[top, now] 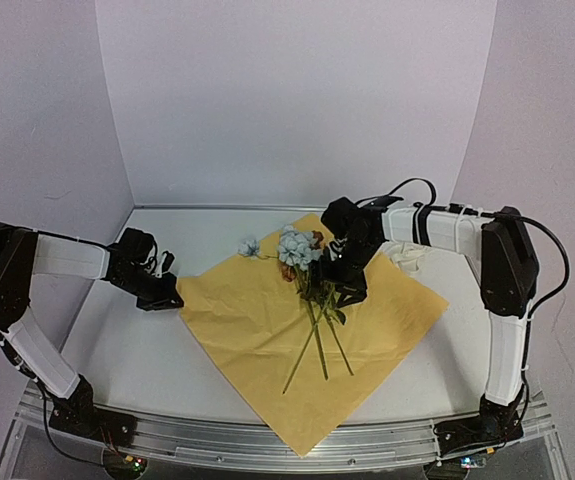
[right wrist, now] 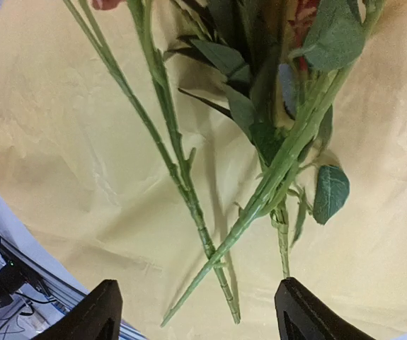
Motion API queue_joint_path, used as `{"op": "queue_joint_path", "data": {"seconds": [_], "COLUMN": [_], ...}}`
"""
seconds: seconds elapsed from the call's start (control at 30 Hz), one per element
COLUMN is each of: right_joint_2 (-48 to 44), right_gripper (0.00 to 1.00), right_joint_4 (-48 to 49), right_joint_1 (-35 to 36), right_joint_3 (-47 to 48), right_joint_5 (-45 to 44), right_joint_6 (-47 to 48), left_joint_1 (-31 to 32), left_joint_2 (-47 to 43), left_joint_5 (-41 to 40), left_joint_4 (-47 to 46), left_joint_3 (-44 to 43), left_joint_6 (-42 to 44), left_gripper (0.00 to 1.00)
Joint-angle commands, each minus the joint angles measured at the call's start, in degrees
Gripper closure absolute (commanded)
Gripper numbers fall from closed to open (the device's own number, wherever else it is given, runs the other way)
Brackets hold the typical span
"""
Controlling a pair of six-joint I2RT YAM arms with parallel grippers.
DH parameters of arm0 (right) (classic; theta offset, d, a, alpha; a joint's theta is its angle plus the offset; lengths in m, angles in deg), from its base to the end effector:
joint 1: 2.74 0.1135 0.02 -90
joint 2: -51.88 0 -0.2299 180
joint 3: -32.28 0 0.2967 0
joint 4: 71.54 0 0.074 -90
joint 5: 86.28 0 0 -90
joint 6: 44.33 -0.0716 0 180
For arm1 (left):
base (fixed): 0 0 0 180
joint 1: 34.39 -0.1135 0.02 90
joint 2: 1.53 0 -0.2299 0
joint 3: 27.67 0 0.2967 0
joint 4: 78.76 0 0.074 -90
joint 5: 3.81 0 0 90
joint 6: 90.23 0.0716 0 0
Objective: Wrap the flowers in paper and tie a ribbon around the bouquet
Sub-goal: Place the fake flower on the flattened wrapping paper.
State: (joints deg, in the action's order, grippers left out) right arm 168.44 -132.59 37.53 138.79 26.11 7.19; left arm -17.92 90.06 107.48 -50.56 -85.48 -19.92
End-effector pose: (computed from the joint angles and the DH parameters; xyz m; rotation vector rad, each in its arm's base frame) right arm 0.3336 0.3184 0.1347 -0.1473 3.0323 0.7846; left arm 0.3178 -0.1211 0.0541 0.0509 2.7110 -0.6937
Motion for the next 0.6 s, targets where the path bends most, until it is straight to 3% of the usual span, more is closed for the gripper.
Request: {"op": "queue_joint_path", "data": {"seconds": [0.0,0.57], "right_joint_2": [-2.09,7.02], "right_gripper": [0.18,0.12], "right_joint_4": [-8.75,-7.94], "right_joint_1": [-0.02,2.73], "right_joint_3": [3.08,4.42], "right_joint_5": [-0.51,-5.22], "right_joint_6": [7.59,8.02], "left_joint_1": [0.14,0.14], "left_joint_2": [-0.05,0.9], "left_joint_5": [-0.68,0.68], "left_joint_4": [0.44,0.16], "left_joint_3": [-2.5,-2.88], "left_joint_6": [0.26,0.08], "left_gripper": [1.0,1.0]}}
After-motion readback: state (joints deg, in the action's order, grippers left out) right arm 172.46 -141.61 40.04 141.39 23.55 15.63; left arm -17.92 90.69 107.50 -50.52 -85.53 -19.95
